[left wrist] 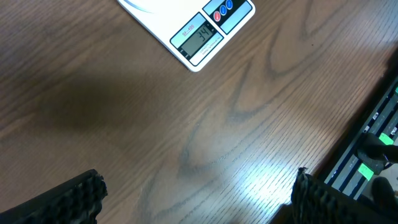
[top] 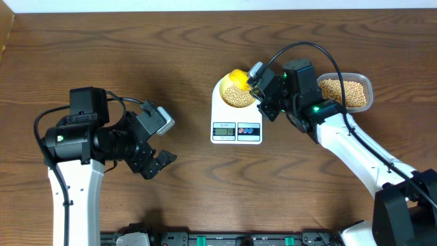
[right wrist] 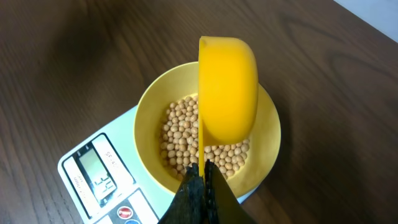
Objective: Scoop item into bowl and weigh 50g on scale
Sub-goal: 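Move the empty scoop back into the chickpea tub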
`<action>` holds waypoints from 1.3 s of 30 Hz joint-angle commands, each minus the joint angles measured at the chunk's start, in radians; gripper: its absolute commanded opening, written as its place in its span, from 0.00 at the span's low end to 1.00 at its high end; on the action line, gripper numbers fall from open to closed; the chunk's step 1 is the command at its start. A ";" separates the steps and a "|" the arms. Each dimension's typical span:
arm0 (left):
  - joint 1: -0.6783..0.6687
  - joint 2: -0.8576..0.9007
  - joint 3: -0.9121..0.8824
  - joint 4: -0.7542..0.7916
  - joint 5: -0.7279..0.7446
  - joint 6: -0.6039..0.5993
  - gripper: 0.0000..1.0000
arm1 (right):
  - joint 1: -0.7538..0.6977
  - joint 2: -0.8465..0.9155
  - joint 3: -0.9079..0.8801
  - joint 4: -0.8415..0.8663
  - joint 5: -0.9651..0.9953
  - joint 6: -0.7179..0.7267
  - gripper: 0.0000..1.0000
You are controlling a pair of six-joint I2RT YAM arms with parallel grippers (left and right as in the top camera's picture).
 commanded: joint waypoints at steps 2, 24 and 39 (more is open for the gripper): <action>0.004 0.001 -0.008 0.000 -0.002 0.024 0.98 | -0.014 -0.088 0.003 0.002 0.010 0.011 0.01; 0.004 0.001 -0.008 0.000 -0.002 0.024 0.98 | -0.636 -0.311 0.045 -0.500 0.092 0.557 0.01; 0.004 0.001 -0.008 0.000 -0.002 0.024 0.98 | -0.618 -0.303 0.094 -0.593 0.183 0.537 0.01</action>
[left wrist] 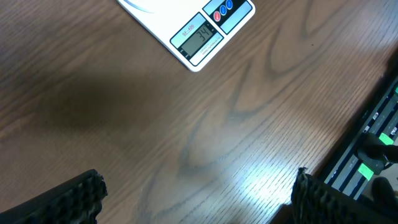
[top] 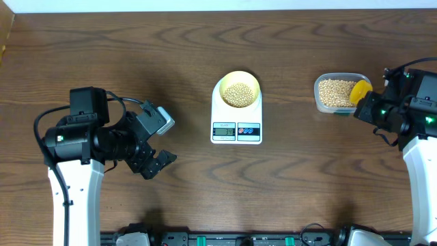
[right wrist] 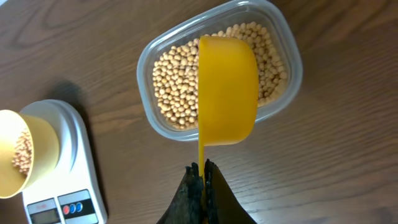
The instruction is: Scoop item into bowl and weigh 50g on scale
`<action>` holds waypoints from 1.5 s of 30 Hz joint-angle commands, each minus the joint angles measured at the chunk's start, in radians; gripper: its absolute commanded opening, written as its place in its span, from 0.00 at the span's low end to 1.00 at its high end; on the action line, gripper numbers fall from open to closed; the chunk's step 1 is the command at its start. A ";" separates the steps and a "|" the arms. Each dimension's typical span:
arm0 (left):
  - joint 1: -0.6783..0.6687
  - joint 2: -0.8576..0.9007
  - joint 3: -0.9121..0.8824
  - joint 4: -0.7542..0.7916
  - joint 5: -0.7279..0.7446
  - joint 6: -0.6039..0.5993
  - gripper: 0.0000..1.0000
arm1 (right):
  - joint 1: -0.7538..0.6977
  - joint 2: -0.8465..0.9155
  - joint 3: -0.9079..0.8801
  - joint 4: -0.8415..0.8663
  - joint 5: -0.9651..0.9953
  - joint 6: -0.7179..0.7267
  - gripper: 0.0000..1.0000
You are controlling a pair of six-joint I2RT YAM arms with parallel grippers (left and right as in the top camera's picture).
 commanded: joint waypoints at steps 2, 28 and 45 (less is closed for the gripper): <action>0.004 0.001 -0.008 0.000 -0.002 0.024 0.98 | 0.041 0.018 0.109 -0.055 0.132 -0.047 0.01; 0.004 0.001 -0.008 0.000 -0.002 0.024 0.98 | 0.183 0.429 0.303 -0.170 0.247 -0.100 0.01; 0.004 0.001 -0.008 0.000 -0.002 0.024 0.98 | 0.119 0.436 0.303 -0.168 -0.023 -0.105 0.01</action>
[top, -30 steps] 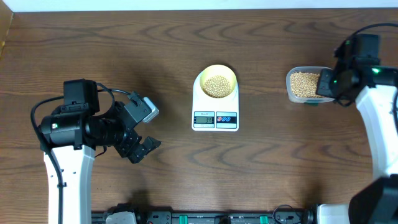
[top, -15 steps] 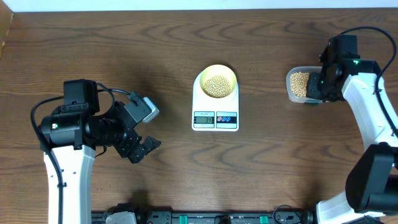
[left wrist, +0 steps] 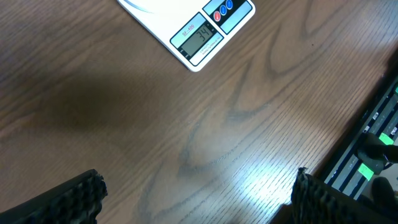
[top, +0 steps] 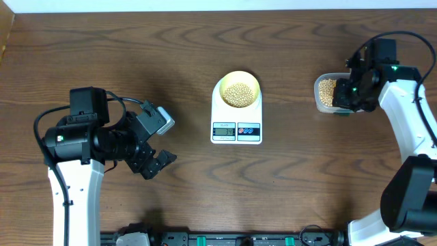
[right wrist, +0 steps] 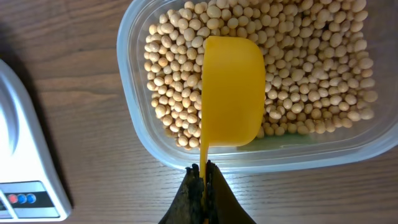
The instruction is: Scoop item into bowl and weigh 50g on scale
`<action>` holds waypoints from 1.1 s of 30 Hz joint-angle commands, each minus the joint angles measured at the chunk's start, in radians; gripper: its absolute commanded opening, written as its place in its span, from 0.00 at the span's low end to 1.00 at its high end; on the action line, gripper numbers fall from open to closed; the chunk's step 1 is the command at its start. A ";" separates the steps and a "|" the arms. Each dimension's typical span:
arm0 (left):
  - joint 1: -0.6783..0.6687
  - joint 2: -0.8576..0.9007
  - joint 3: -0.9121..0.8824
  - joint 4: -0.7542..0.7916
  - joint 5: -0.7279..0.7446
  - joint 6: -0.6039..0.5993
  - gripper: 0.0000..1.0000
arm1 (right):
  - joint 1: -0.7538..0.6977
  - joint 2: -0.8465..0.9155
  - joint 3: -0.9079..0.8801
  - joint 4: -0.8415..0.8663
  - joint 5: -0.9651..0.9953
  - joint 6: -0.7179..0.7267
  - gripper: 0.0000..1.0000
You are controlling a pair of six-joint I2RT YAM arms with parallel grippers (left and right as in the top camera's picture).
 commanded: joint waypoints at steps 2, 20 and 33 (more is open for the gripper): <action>0.004 0.001 -0.008 0.000 -0.002 0.024 0.98 | -0.050 0.012 0.025 0.000 -0.161 -0.010 0.01; 0.004 0.001 -0.008 0.000 -0.002 0.024 0.98 | -0.317 0.012 0.024 -0.064 -0.494 -0.050 0.01; 0.004 0.001 -0.008 0.000 -0.002 0.024 0.98 | -0.387 0.011 0.024 -0.075 -0.753 -0.093 0.01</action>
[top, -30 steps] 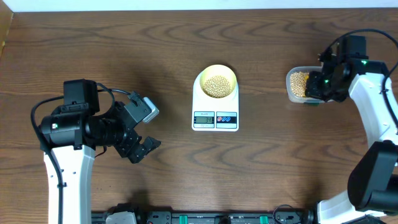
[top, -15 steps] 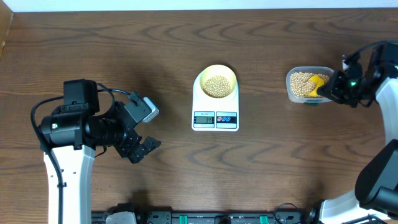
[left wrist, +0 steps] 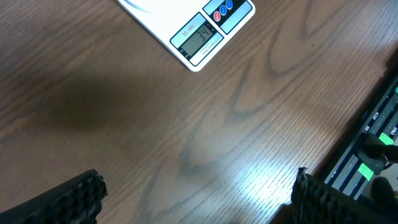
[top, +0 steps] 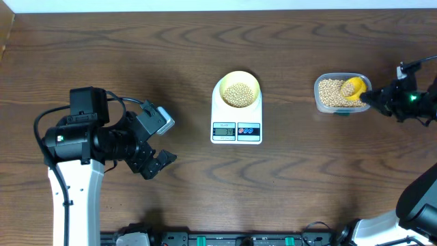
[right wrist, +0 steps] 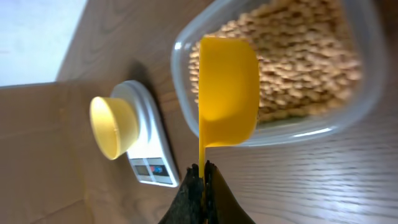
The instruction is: Scoop item into bowl and weigh 50g on scale
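A yellow bowl [top: 239, 92] part-filled with soybeans sits on the white scale [top: 236, 128]. In the left wrist view the scale's display [left wrist: 199, 38] reads 34. A clear tub of soybeans [top: 332, 93] stands to the right. My right gripper [top: 374, 98] is at the tub's right side, shut on the handle of the yellow scoop [top: 352, 87], which lies tilted over the beans. In the right wrist view the scoop [right wrist: 227, 87] shows its back, so its contents are hidden. My left gripper [top: 161, 161] hangs open over bare table at the left, holding nothing.
A dark rail with cables and green lights [top: 225, 240] runs along the table's front edge. The right wrist view also shows the tub [right wrist: 298, 68], bowl [right wrist: 112, 126] and scale [right wrist: 149, 163]. Bare wood lies between the scale and the tub.
My right arm has swung from the tub's far side to its right side. The scoop, then flat above the beans, now lies tilted at the tub's right end. The left arm is unchanged.
The scoop was first tipped over the bowl on the scale, which read 34. It then hung at the tub's right edge, then over the beans. Now it is tilted in the tub. The reading stays 34 and the left arm has not moved.
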`<action>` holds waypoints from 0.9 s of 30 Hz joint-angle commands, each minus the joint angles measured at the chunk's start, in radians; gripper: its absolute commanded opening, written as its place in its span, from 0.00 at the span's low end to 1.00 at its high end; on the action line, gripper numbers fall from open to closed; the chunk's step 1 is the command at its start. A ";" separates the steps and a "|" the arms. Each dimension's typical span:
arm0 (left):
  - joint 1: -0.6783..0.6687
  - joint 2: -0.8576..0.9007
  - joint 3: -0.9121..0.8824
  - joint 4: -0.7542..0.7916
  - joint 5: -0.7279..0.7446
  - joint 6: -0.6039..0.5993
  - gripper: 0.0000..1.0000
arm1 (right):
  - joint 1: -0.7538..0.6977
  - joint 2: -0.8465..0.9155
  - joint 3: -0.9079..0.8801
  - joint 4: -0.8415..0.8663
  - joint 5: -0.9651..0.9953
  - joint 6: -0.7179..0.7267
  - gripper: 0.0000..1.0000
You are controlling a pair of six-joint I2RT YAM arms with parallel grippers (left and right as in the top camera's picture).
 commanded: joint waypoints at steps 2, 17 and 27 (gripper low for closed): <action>0.004 0.001 -0.008 0.000 -0.002 0.024 0.98 | 0.019 0.007 0.024 -0.001 -0.158 -0.026 0.01; 0.004 0.001 -0.008 0.000 -0.002 0.024 0.98 | 0.365 0.007 0.024 0.171 -0.237 0.061 0.01; 0.004 0.001 -0.008 0.000 -0.002 0.024 0.98 | 0.599 0.007 0.024 0.320 -0.025 0.071 0.01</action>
